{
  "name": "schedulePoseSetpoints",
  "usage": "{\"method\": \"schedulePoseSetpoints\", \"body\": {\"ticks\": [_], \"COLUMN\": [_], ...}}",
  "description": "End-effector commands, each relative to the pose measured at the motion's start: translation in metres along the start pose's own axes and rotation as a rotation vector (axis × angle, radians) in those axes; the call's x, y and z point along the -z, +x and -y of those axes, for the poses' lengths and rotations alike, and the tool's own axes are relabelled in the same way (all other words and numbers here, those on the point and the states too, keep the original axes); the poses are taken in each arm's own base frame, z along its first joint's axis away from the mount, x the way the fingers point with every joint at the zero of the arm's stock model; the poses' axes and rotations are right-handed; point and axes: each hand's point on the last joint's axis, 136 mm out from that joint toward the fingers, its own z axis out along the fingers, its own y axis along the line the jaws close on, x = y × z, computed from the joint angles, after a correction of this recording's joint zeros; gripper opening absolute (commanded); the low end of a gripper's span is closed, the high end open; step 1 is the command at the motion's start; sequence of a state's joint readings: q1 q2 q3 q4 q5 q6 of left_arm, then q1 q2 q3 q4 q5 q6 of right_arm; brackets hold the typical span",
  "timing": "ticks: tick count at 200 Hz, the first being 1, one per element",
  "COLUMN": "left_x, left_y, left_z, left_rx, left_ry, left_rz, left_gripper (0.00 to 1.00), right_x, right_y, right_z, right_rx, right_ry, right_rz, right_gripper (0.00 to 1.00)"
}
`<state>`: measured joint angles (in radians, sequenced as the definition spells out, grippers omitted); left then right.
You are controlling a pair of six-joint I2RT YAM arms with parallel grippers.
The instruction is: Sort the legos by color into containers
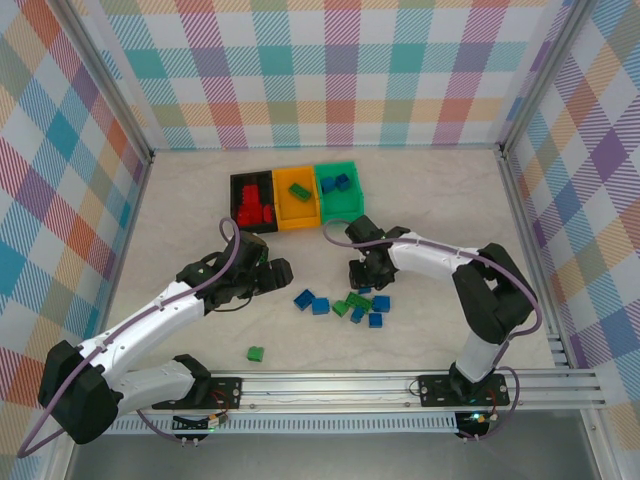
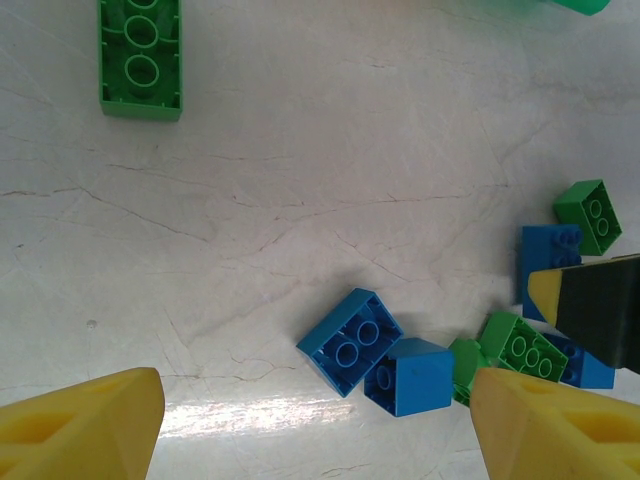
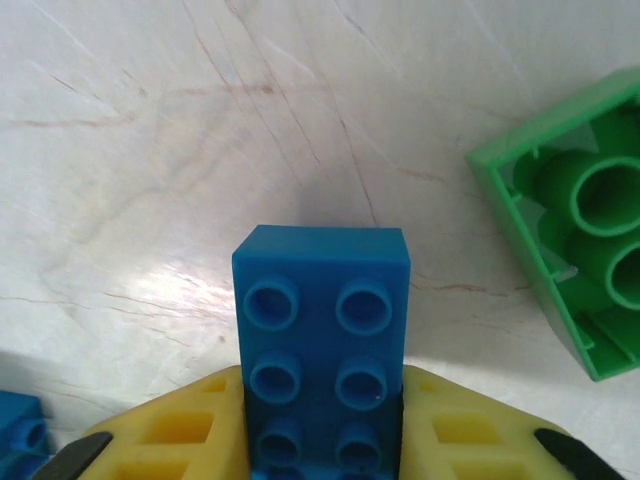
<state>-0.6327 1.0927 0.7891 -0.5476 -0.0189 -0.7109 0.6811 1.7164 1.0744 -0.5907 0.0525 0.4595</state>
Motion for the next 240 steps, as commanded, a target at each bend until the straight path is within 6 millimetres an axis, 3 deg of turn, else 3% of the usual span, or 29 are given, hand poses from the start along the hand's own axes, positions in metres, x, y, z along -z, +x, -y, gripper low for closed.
{"method": "schedulePoseSetpoints", "body": {"ticks": [1,57,152,179,204,240], "left_x": [0.003,0.0,-0.007,-0.007,-0.008,-0.011], "left_y": [-0.002,0.003,0.008,0.014,0.02,0.027], "left_z": [0.005,0.005,0.034,0.039,0.042,0.044], "left_rx": [0.006,0.024,0.003,-0.007,-0.022,-0.044], "left_ry": [0.013,0.032,0.078,0.082,0.082,0.075], "left_rz": [0.007,0.0,-0.044,-0.051,-0.064,-0.089], "left_gripper": [0.8,0.79,0.78,0.78,0.78,0.78], "right_x": [0.026,0.041,0.048,0.046,0.043,0.052], "right_y": [-0.023,-0.067,-0.208,-0.24,-0.256,-0.252], "right_z": [-0.014,-0.021,-0.021,-0.021,-0.019,-0.024], "right_rx": [0.013,-0.011,-0.087,-0.1,-0.106,-0.101], "right_ry": [-0.045,-0.098,-0.207,-0.219,-0.211,-0.242], "right_rz": [0.084,0.17,0.286,0.307,0.309,0.31], "right_gripper": [0.33,0.33,0.36,0.37,0.52,0.55]}}
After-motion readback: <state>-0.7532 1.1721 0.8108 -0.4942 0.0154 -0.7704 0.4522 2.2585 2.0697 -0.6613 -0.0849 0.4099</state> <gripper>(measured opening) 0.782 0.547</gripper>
